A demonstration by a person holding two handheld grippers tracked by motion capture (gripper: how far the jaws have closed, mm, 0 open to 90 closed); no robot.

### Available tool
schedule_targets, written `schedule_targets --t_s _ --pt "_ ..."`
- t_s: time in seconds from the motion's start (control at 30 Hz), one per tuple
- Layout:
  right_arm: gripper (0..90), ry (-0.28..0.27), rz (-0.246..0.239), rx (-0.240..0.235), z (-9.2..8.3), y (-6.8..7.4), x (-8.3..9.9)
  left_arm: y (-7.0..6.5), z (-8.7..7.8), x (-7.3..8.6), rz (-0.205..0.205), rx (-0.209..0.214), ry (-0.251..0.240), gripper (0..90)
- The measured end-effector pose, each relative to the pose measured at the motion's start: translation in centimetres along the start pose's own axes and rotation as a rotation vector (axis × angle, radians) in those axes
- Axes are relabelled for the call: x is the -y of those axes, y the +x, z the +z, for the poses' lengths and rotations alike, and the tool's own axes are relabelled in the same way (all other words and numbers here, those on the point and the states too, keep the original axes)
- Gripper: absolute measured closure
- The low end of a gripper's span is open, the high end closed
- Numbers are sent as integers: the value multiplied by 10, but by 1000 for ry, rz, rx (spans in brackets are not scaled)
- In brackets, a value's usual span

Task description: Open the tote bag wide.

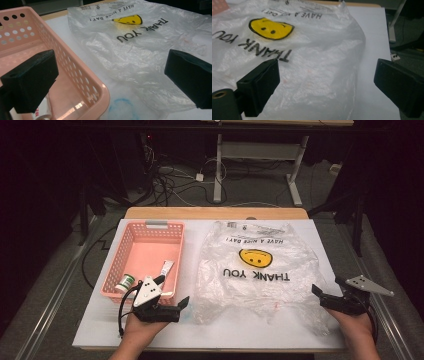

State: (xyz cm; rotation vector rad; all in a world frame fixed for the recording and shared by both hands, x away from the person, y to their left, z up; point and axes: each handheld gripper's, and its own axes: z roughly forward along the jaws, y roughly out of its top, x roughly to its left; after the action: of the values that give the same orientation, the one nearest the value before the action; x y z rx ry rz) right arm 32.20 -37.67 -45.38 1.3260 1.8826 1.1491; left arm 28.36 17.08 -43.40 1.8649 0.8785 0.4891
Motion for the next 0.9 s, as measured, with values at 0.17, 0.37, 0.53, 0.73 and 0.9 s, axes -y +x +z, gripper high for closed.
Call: schedule_targets --t_s 0.17,0.37,0.53,0.73,0.9 --pt "162 71 23 16 5 -6 5 1 0 0 -6 1 -1 0" --pt "332 160 71 35 11 -15 10 0 0 0 -3 1 1 0" --pt "526 185 96 18 12 -18 13 1 0 0 2 -2 5 0" --pt "854 214 63 9 13 -14 13 1 1 0 7 1 12 0" --pt "900 205 25 1 4 -6 14 2 0 -2 6 3 20 0"
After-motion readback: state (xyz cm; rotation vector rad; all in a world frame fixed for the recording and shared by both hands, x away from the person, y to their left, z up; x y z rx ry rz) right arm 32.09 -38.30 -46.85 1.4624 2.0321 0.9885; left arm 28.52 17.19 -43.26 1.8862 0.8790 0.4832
